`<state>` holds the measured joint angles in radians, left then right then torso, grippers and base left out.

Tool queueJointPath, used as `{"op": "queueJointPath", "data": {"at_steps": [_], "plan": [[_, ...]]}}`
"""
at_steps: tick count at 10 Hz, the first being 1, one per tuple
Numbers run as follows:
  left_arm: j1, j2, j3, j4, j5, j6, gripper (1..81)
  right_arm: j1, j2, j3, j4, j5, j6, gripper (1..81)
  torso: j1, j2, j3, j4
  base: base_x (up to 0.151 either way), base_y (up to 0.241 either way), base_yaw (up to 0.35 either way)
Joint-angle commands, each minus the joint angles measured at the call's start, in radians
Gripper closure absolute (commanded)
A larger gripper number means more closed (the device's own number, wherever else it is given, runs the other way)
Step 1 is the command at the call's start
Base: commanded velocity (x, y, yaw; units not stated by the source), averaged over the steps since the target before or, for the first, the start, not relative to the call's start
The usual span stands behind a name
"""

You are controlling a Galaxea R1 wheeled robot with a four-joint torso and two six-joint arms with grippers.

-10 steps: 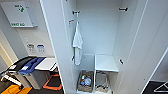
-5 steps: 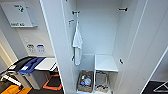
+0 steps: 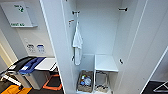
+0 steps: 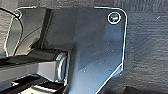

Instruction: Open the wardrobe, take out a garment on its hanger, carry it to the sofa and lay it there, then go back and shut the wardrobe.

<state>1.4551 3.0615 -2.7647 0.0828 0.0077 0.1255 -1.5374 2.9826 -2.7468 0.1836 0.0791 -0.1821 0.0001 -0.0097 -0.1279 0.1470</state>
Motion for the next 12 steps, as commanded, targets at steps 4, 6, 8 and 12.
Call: {"op": "queueJointPath", "data": {"at_steps": [4, 6, 8, 12], "plan": [[-0.035, -0.003, -0.003, -0.006, 0.057, -0.001, 1.0, 0.029, -0.006, 0.001, 0.0, -0.061, 0.001, 1.0, 0.0, -0.001, 0.0, 0.0, 0.06, 0.0, 0.0], [-0.035, -0.001, -0.003, -0.006, 0.055, -0.001, 1.0, 0.029, -0.006, 0.001, 0.002, -0.061, 0.001, 1.0, 0.0, -0.001, 0.0, 0.0, 0.1, 0.0, 0.0], [-0.034, -0.003, -0.001, -0.006, 0.055, -0.001, 1.0, 0.029, -0.006, 0.001, 0.002, -0.061, 0.001, 1.0, 0.0, -0.001, 0.0, 0.0, 0.108, 0.0, 0.0], [-0.031, -0.004, -0.001, -0.006, 0.054, -0.001, 1.0, 0.027, -0.006, 0.001, 0.003, -0.061, 0.0, 1.0, 0.0, -0.001, 0.0, 0.0, 0.114, 0.0, 0.0]]}}
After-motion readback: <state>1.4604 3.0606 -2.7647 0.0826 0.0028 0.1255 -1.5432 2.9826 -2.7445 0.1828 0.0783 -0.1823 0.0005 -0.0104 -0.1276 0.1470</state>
